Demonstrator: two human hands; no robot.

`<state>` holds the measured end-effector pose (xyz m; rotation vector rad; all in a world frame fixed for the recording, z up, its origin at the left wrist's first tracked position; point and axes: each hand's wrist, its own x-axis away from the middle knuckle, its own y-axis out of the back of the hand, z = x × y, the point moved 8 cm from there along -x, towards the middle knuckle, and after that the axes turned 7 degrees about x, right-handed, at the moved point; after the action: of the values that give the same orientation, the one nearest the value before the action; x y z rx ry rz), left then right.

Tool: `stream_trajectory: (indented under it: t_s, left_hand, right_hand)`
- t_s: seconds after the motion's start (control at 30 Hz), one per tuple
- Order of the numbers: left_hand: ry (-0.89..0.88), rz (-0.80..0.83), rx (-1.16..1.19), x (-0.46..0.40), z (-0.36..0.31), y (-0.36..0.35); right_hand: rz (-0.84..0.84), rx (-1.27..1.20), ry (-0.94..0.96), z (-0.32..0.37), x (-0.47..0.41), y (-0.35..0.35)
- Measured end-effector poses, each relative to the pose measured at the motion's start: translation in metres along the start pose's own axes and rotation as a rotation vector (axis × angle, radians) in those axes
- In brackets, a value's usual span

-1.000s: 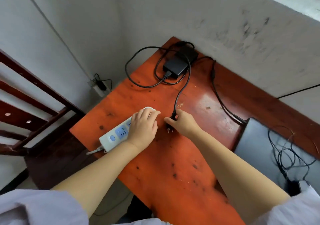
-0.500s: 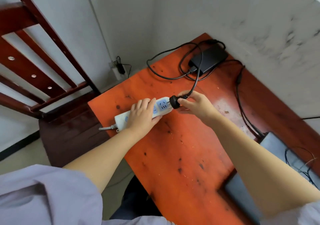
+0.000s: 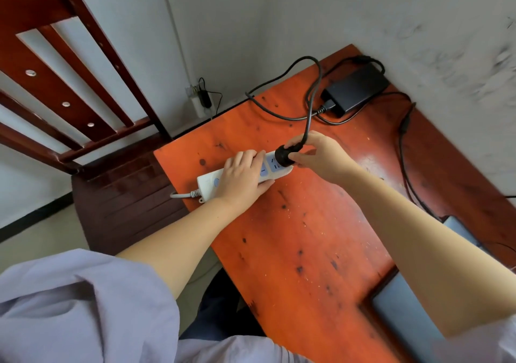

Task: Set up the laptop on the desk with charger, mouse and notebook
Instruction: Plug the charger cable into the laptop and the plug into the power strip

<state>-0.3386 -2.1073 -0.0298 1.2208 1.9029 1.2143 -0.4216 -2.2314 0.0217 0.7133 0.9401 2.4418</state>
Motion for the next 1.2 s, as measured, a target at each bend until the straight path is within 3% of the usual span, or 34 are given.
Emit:
stream_trajectory:
  t_s: [0.23, 0.57, 0.93, 1.2]
  left_hand:
    - [0.002, 0.007, -0.019, 0.0, 0.001, 0.0]
    - [-0.003, 0.021, -0.045, 0.001, 0.0, -0.002]
    - [-0.001, 0.019, 0.006, -0.001, 0.0, 0.001]
    - [0.068, 0.141, -0.003, -0.006, -0.002, -0.002]
  right_hand:
    - [0.037, 0.428, 0.158, 0.035, -0.008, -0.011]
    - [-0.034, 0.573, 0.136, 0.038, 0.007, -0.028]
    - [-0.098, 0.434, 0.115, 0.028, 0.005, -0.032]
    - [-0.078, 0.392, 0.021, 0.02, 0.006, -0.031]
